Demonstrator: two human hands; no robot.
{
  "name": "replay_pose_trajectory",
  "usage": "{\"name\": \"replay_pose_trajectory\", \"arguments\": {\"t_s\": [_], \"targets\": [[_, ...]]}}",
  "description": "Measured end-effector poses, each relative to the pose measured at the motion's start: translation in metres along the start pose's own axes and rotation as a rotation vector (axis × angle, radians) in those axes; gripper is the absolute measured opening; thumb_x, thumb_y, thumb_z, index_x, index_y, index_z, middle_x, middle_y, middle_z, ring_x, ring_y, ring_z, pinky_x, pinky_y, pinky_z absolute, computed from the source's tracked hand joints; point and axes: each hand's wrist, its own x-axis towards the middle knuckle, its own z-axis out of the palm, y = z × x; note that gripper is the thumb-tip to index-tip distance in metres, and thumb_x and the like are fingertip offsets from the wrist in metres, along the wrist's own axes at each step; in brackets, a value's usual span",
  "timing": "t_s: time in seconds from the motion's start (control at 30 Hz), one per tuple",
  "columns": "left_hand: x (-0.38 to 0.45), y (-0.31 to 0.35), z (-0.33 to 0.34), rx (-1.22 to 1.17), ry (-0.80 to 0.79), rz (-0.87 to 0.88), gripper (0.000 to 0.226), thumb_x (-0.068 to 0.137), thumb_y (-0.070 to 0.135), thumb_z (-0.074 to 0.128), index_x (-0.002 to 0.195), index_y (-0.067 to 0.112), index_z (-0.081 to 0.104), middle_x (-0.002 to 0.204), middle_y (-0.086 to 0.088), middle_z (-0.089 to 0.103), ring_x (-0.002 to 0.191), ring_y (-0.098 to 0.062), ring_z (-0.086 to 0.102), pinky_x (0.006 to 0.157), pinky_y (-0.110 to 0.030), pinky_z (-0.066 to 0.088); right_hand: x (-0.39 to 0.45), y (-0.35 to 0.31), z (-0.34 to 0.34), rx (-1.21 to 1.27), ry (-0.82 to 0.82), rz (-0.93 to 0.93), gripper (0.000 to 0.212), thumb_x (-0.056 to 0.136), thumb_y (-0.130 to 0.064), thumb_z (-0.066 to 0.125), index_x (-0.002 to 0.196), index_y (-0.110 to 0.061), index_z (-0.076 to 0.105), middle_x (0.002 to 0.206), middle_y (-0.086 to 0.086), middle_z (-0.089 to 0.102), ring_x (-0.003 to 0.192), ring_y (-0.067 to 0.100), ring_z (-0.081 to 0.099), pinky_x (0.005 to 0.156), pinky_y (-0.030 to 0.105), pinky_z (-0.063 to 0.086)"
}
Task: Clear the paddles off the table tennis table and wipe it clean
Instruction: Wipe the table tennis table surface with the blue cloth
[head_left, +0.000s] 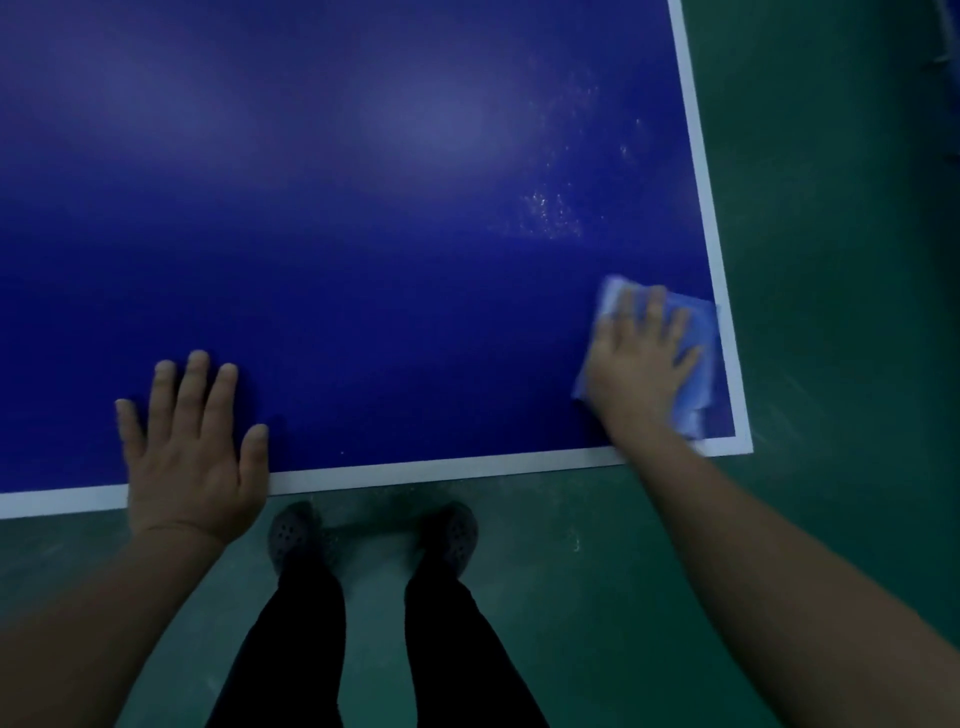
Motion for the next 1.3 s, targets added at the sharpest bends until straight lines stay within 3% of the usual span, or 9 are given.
{"name": "replay_pose_trajectory", "arguments": {"t_s": [0.1,0.17,0.4,0.6,0.8,0.87,1.0,1.17,1.3], "targets": [[-0.001,0.0,0.0,0.004,0.013,-0.003,0.072,0.098,0.054,0.016,0.157,0.013,0.024,0.167,-0.007,0.011,0.154,-0.025,-0.002,0.122,-0.055,-0.003,-0.084,-0.037,0.03,-0.126,-0.059,-0.638,0.056,0.101,-0.048,0.023,0.156,-0.035,0.022,0.166,0.0,0.013,0.153,0.034,0.004,0.118,0.065,0.005],[-0.001,0.001,-0.001,-0.002,0.018,0.005,0.072,0.098,0.054,0.017,0.156,0.012,0.025,0.166,-0.008,0.013,0.154,-0.026,0.0,0.122,-0.056,-0.003,-0.09,-0.027,0.029,-0.194,-0.098,-0.89,0.053,0.103,-0.051,0.025,0.154,-0.037,0.026,0.165,-0.003,0.019,0.153,0.031,0.007,0.119,0.063,0.007],[-0.001,0.0,-0.002,-0.001,0.016,0.02,0.072,0.097,0.053,0.018,0.157,0.013,0.022,0.167,-0.005,0.01,0.154,-0.025,-0.001,0.122,-0.053,-0.006,-0.018,-0.067,0.011,-0.198,-0.076,-0.695,0.06,0.099,-0.057,0.01,0.157,-0.038,0.011,0.167,-0.007,0.002,0.153,0.025,-0.01,0.12,0.057,-0.008],[-0.004,-0.005,0.0,-0.079,0.043,0.038,0.068,0.099,0.049,0.015,0.157,0.014,0.022,0.166,-0.004,0.01,0.154,-0.024,0.001,0.121,-0.058,0.0,-0.07,-0.168,0.032,-0.29,-0.171,-1.235,0.058,0.102,-0.057,0.013,0.157,-0.04,0.015,0.167,-0.005,0.004,0.153,0.028,-0.008,0.118,0.059,-0.011],[-0.004,-0.004,0.0,-0.072,0.035,0.034,0.068,0.099,0.049,0.013,0.158,0.016,0.021,0.166,-0.003,0.01,0.154,-0.024,0.001,0.121,-0.058,0.0,-0.056,-0.088,0.017,-0.43,-0.283,-1.773,0.051,0.105,-0.051,0.024,0.155,-0.041,0.021,0.165,-0.006,0.014,0.153,0.031,0.002,0.119,0.062,0.003],[-0.003,-0.004,0.001,-0.062,0.033,0.03,0.068,0.099,0.05,0.013,0.158,0.017,0.021,0.167,-0.003,0.01,0.154,-0.024,0.0,0.121,-0.057,0.0,-0.029,-0.092,0.015,-0.415,-0.215,-1.65,0.051,0.105,-0.053,0.018,0.154,-0.041,0.015,0.165,-0.006,0.012,0.153,0.031,0.002,0.12,0.06,0.001],[-0.002,-0.004,0.0,-0.047,0.01,0.028,0.069,0.099,0.051,0.012,0.158,0.018,0.018,0.167,-0.003,0.007,0.154,-0.023,-0.003,0.122,-0.056,-0.002,-0.032,-0.136,0.023,-0.224,-0.106,-1.045,0.053,0.103,-0.055,0.01,0.154,-0.04,0.01,0.166,-0.007,0.01,0.154,0.025,-0.003,0.121,0.052,-0.01],[-0.002,-0.004,0.001,-0.056,0.009,0.022,0.069,0.098,0.051,0.015,0.158,0.017,0.021,0.167,-0.004,0.01,0.154,-0.025,0.0,0.121,-0.057,0.0,-0.069,-0.08,0.024,-0.301,-0.172,-1.046,0.056,0.104,-0.056,0.008,0.156,-0.036,0.016,0.166,-0.005,0.011,0.154,0.023,-0.004,0.121,0.055,-0.003],[-0.002,-0.005,0.001,-0.068,0.029,0.027,0.069,0.098,0.051,0.017,0.157,0.015,0.023,0.166,-0.005,0.012,0.154,-0.026,0.003,0.121,-0.059,0.001,-0.054,-0.049,0.017,-0.25,-0.11,-0.594,0.063,0.099,-0.056,0.007,0.158,-0.034,0.014,0.165,-0.011,-0.004,0.151,0.017,-0.018,0.121,0.052,-0.009]]}}
